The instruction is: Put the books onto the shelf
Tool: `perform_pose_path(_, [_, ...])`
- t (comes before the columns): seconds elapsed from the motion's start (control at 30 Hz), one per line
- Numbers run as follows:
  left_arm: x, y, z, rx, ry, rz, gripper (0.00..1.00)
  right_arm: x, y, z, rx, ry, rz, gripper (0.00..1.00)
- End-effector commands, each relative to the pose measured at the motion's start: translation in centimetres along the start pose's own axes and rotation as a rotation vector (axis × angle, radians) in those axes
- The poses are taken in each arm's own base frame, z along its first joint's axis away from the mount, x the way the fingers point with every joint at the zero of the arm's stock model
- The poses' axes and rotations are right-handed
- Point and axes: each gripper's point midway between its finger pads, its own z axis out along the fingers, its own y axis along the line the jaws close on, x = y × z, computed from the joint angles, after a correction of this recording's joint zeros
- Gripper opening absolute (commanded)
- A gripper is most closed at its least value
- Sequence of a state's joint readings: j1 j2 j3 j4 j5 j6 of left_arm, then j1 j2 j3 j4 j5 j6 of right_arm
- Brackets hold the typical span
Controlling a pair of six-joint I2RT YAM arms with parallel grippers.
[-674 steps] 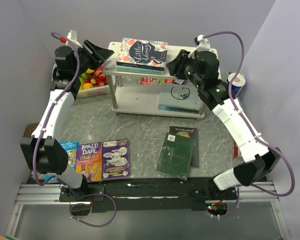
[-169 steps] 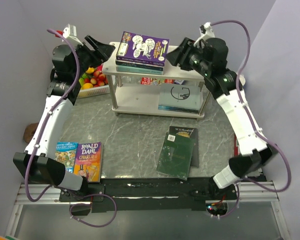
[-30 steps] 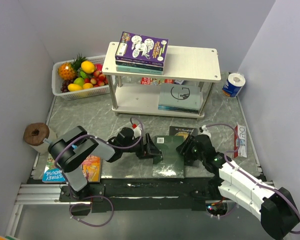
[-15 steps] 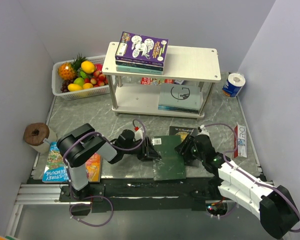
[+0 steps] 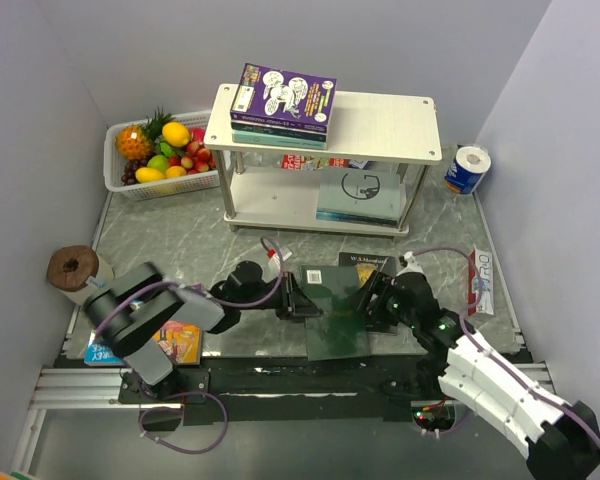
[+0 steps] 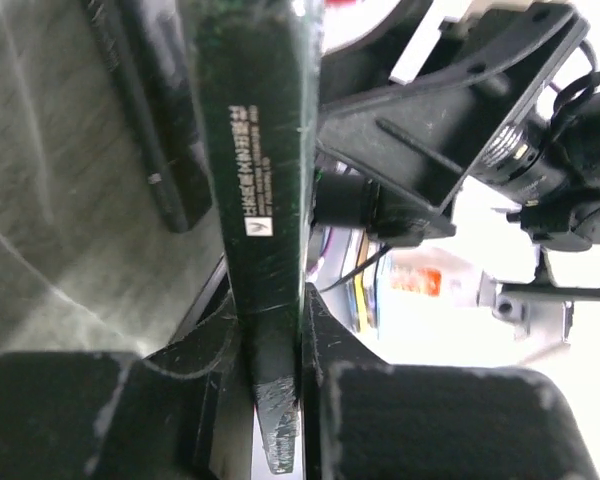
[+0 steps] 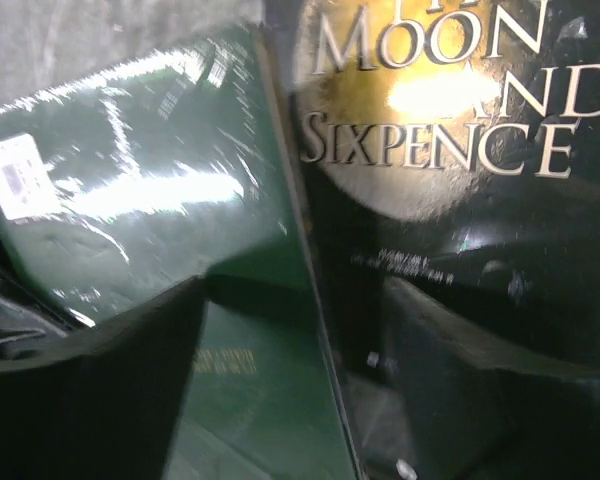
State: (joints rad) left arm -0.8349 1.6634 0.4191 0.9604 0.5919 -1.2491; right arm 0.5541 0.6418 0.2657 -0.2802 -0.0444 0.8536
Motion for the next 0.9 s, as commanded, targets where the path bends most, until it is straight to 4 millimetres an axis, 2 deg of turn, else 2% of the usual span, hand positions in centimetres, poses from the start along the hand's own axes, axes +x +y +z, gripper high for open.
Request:
perform_pose_path(0.0, [-4.5,-6.8,-1.3,0.073,-0.212,0.149,0.01,-2.8,2.5,-2.9,-0.037,-0.079,-0.03,0.87])
perform_pose_path(0.03, [-5.8,-8.7,-2.2,0.09,-0.286,0.168,0.01,-3.5,2.6,-3.3,-0.03,-0.112,-0.025,0.89])
perform_pose_path(0.1, [-6.9,-9.5,-2.9,0.039,-0.341,0.159,0.01,-4.7,3.7,-4.6,-0.059,-0.156,-0.025,0.9])
perform_pose_path(0.13, [-7.9,-10.6,-3.9,0.025,-0.415,0.161,0.01,-5.2,3.9,-5.1,-0.061,-0.175,-0.029,0.91])
perform_pose_path(0.17, [-8.5,-10.2,-4.3,-0.034,-0.449,0.137,0.01,-5.7,3.8,-5.7,-0.052,-0.198,-0.025,0.91])
perform_pose_path(0.2, [-8.9,-11.1,-5.5,-0.045,-0.5,0.128,0.01,-6.5,4.3,-6.5,-0.062,-0.229,-0.024,0.91])
perform_pose_path(0.23, [-10.7,-11.0,-6.7,-0.098,-0.62,0.104,0.01,-6.9,4.5,-7.0,-0.065,-0.246,-0.028,0.91])
perform_pose_path(0.27, [-10.7,-9.7,-7.4,-0.163,-0.649,0.065,0.01,-7.5,4.5,-7.7,-0.063,-0.284,-0.025,0.92])
perform_pose_path(0.3, [-11.1,-10.4,-8.7,-0.157,-0.7,0.058,0.01,-7.9,4.5,-8.4,-0.057,-0.301,-0.024,0.92])
perform_pose_path(0.37, [-12.5,-9.7,-10.7,-0.207,-0.829,0.005,0.01,-8.7,4.5,-9.4,-0.06,-0.344,-0.032,0.92])
perform_pose_path(0.43, [-12.9,-9.1,-12.1,-0.229,-0.896,-0.024,0.01,-9.4,4.1,-10.2,-0.034,-0.384,-0.028,0.92])
perform_pose_path(0.47, [-13.4,-9.1,-12.8,-0.223,-0.947,-0.042,0.01,-9.7,4.1,-10.6,-0.035,-0.404,-0.026,0.92])
perform_pose_path(0.5, [-13.8,-10.1,-13.4,-0.179,-0.976,-0.045,0.01,-10.4,3.9,-11.2,-0.02,-0.436,-0.02,0.92])
perform_pose_path(0.57, [-14.1,-10.5,-13.8,-0.141,-1.011,-0.044,0.01,-10.9,3.7,-11.8,-0.01,-0.467,-0.011,0.92])
perform_pose_path(0.63, [-14.9,-12.8,-14.3,-0.054,-1.05,-0.015,0.01,-11.7,4.2,-12.5,-0.02,-0.502,-0.014,0.92])
perform_pose_path(0.7, [-15.5,-13.6,-14.0,-0.041,-1.063,-0.002,0.01,-12.0,4.5,-12.8,-0.03,-0.514,-0.011,0.92])
perform_pose_path(0.73, [-16.0,-15.3,-14.1,0.02,-1.077,0.012,0.01,-12.1,4.4,-12.8,-0.022,-0.515,0.0,0.92])
perform_pose_path(0.83, [-16.4,-16.4,-13.4,0.08,-1.08,0.065,0.01,-12.1,4.6,-12.4,-0.026,-0.507,0.004,0.92])
perform_pose_path(0.87, [-16.6,-18.3,-14.0,0.169,-1.108,0.099,0.01,-12.1,4.9,-12.3,-0.04,-0.506,0.006,0.92])
